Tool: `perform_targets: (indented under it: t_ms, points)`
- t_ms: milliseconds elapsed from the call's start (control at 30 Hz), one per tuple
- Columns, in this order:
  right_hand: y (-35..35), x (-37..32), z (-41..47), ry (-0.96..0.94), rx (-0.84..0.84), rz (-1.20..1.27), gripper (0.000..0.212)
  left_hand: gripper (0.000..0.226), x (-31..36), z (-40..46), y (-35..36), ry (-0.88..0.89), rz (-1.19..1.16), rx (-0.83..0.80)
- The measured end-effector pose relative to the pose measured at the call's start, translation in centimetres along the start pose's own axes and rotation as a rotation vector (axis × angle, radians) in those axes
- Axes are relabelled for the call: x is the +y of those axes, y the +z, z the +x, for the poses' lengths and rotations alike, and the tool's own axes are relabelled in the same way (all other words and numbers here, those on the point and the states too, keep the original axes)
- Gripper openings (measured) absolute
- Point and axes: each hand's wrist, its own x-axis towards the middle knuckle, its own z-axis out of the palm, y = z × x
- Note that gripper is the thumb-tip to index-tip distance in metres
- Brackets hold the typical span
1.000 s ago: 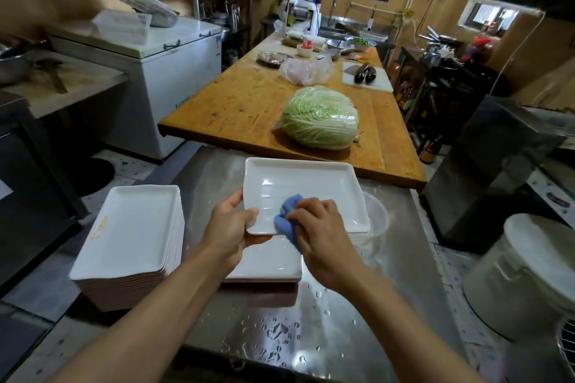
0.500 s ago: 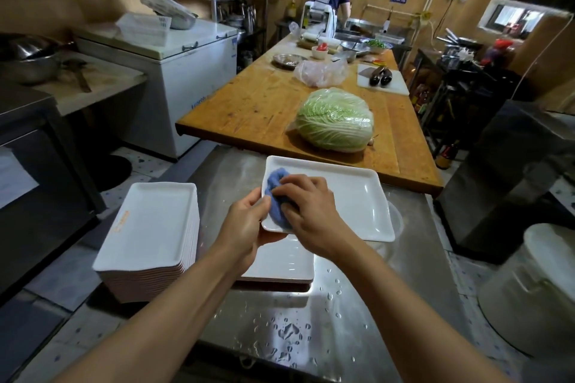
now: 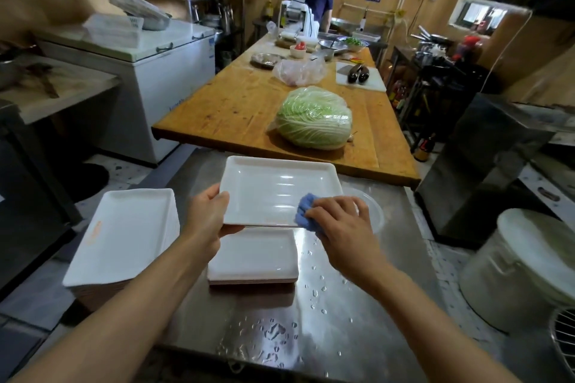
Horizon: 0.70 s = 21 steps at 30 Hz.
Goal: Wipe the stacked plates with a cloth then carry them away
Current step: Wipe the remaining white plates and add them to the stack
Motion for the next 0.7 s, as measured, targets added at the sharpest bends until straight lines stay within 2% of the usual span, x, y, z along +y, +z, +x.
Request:
perform_targets:
  t_ms: [133,300,367,467,500,600,667,700]
  points:
    - [-0.8,2.4,-0.8,-0.055,0.022,-0.052,0.043,0.021,0.3,0.7,-0.6,-0.044,0.014,-0.011]
    - [-1.8,2.4,-0.4,-0.171,0.105,0.059,0.02,0.025,0.5,0.9,-0.7,-0.123,-0.014,-0.099]
    - [-2.7,1.9,0.1,-0.181,0.115,0.126,0.015,0.025,0.4,1.1,-0.7,-0.109,0.15,-0.102]
    - [-4.3,1.6,0.9,-0.188,0.071,0.188,0.011,0.028,0.1,1.1,-0.4,0.163,0.76,-0.096]
    - [-4.7,1.6,1.3,-0.169,0.03,0.204,0.01,0.026,0.1,0.6,-0.2,0.265,0.877,-0.13]
    - [-5.7,1.8,2.6,-0.092,-0.074,0.262,0.01,0.058,0.0,-1.5,1.2,0.624,1.044,-0.257]
    - [-6.2,1.7,3.4,-0.079,-0.104,0.3,0.01,0.055,-0.3,-2.7,2.6,0.859,1.162,-0.256]
    - [-6.5,1.5,3.7,-0.08,-0.12,0.316,0.012,0.05,-0.3,-3.1,3.2,0.926,1.202,-0.2]
